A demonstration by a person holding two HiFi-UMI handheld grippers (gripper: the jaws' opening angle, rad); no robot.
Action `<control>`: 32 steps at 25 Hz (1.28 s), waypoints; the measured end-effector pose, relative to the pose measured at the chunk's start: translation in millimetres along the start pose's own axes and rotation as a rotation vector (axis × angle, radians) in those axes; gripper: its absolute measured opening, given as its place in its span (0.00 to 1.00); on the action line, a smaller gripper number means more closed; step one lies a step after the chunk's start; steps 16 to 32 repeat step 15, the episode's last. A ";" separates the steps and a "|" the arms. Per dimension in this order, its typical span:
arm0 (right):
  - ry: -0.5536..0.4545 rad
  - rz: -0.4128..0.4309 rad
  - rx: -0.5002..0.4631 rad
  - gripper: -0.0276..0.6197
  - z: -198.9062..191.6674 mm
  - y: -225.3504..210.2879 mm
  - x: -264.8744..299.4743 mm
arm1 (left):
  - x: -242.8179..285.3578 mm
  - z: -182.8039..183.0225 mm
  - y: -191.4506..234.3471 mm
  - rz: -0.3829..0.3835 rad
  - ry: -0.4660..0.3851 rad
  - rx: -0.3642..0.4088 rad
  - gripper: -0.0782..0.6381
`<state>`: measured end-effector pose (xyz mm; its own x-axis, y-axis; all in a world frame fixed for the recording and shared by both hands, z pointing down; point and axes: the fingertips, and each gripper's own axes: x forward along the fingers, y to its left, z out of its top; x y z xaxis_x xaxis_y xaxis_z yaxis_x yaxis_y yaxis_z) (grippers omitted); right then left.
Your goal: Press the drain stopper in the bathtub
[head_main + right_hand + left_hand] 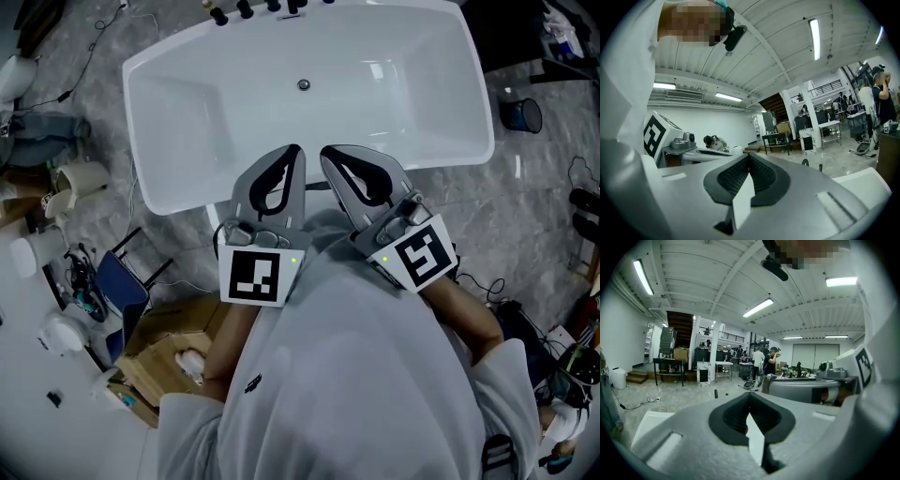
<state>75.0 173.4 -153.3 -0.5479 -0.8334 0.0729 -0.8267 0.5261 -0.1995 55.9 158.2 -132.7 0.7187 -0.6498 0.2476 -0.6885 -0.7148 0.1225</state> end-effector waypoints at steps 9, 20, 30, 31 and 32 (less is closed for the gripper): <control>0.025 -0.038 0.003 0.04 -6.6 -24.0 -3.4 | 17.9 -0.3 -6.1 -0.026 0.006 -0.004 0.11; 0.049 -0.055 0.003 0.04 -7.5 -35.6 -3.7 | 28.6 0.1 -10.1 -0.041 0.020 -0.011 0.11; 0.049 -0.055 0.003 0.04 -7.5 -35.6 -3.7 | 28.6 0.1 -10.1 -0.041 0.020 -0.011 0.11; 0.049 -0.055 0.003 0.04 -7.5 -35.6 -3.7 | 28.6 0.1 -10.1 -0.041 0.020 -0.011 0.11; 0.049 -0.055 0.003 0.04 -7.5 -35.6 -3.7 | 28.6 0.1 -10.1 -0.041 0.020 -0.011 0.11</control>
